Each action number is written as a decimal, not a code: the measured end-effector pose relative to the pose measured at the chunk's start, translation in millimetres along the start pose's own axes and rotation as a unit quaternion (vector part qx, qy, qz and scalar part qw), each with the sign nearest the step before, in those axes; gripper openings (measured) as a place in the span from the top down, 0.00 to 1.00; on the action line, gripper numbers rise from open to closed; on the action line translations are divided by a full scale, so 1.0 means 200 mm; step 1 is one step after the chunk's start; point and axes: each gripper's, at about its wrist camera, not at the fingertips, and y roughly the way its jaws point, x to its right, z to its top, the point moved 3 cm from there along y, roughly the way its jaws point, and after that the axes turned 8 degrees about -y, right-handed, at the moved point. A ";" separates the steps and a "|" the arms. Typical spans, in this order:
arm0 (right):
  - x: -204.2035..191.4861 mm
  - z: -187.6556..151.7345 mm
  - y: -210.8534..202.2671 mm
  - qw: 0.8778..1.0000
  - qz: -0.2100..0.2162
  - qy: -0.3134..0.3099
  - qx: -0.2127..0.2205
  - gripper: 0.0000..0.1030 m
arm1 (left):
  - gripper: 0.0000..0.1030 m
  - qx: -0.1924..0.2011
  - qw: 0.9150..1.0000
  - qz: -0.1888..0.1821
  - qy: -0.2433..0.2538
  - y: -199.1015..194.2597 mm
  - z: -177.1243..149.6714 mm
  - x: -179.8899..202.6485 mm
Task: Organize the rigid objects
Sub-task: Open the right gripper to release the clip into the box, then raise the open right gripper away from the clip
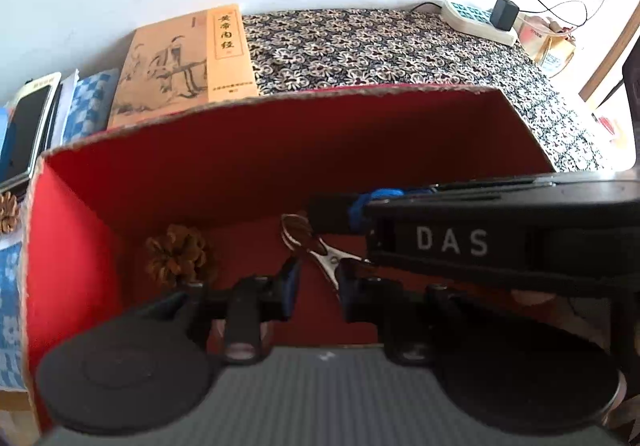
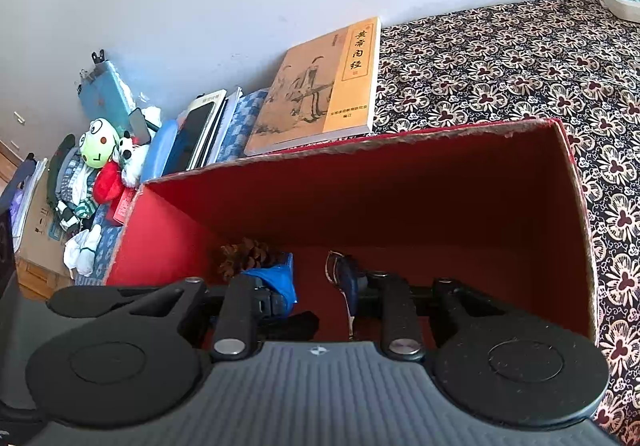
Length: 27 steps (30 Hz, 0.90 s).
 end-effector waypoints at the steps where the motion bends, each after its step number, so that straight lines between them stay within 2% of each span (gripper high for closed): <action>1: 0.00 0.00 0.00 1.000 0.001 0.001 0.001 0.91 | 0.88 0.001 1.000 0.002 -0.003 0.00 0.00 0.00; 7: 0.03 -0.01 0.01 1.000 0.001 0.011 0.000 0.91 | 0.85 0.009 1.000 0.019 -0.006 0.00 0.00 0.00; 9: 0.03 -0.01 0.01 1.000 -0.001 0.011 0.002 0.91 | 0.74 0.011 1.000 0.023 -0.010 0.00 0.01 -0.01; 11: 0.03 -0.01 0.01 1.000 -0.006 0.012 0.004 0.90 | 0.66 0.015 0.999 0.025 -0.013 -0.01 0.01 -0.01; 20: 0.04 0.00 0.01 1.000 -0.018 0.014 0.000 0.90 | 0.52 0.035 0.997 0.065 -0.015 -0.02 0.01 -0.01; 27: 0.03 0.00 0.01 0.999 -0.030 0.013 -0.001 0.90 | 0.47 0.052 0.993 0.105 -0.016 -0.03 0.01 0.00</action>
